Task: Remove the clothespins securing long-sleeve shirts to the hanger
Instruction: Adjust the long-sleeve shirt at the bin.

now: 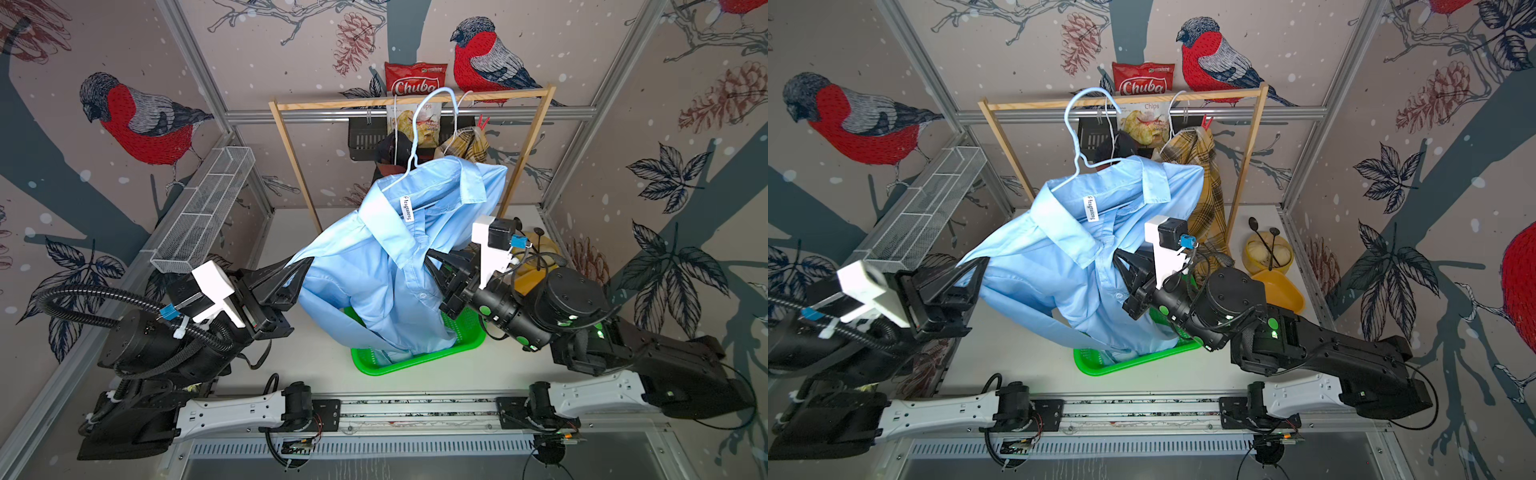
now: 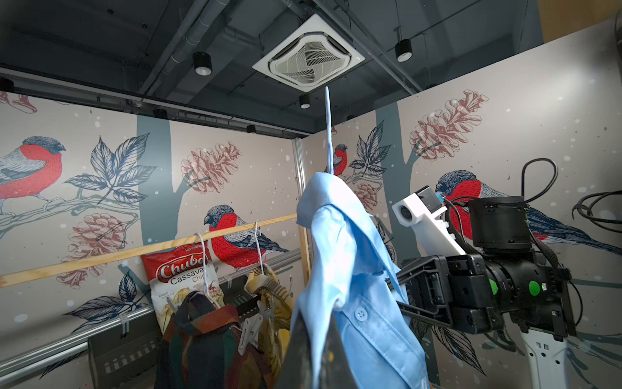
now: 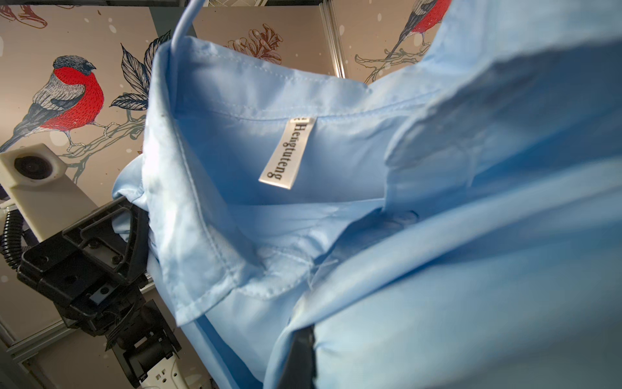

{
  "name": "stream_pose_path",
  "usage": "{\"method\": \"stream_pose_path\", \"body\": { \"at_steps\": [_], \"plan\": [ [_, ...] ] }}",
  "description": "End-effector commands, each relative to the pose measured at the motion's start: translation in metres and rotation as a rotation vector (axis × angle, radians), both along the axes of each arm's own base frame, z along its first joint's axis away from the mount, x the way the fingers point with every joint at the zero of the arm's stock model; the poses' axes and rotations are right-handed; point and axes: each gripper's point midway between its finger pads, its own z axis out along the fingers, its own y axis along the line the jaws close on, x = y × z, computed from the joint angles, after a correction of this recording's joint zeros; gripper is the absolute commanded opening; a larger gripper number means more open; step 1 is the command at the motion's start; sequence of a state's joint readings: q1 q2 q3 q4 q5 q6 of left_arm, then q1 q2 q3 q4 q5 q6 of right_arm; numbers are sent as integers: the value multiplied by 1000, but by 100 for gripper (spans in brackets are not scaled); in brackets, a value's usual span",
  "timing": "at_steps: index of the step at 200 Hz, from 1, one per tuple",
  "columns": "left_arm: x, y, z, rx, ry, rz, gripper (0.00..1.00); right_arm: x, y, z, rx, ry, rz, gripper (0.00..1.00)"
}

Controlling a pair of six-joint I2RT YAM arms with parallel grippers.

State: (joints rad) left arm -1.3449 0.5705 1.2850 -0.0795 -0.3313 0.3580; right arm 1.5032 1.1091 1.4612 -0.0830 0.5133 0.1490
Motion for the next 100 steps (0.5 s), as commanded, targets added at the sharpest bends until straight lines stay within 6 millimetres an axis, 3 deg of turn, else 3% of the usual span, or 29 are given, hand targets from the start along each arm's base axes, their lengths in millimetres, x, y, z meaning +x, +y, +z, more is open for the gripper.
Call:
{"method": "stream_pose_path", "body": {
  "at_steps": [1, 49, 100],
  "plan": [
    [-5, 9, 23, -59, -67, 18, 0, -5, -10, 17, 15, -60, -21, 0],
    [-3, 9, 35, -73, -106, 55, 0, -7, -11, 44, 11, -128, -50, 0],
    [12, 4, 26, -46, -84, 144, 0, 8, -6, 28, 8, -101, -55, 0]
  ]
}}
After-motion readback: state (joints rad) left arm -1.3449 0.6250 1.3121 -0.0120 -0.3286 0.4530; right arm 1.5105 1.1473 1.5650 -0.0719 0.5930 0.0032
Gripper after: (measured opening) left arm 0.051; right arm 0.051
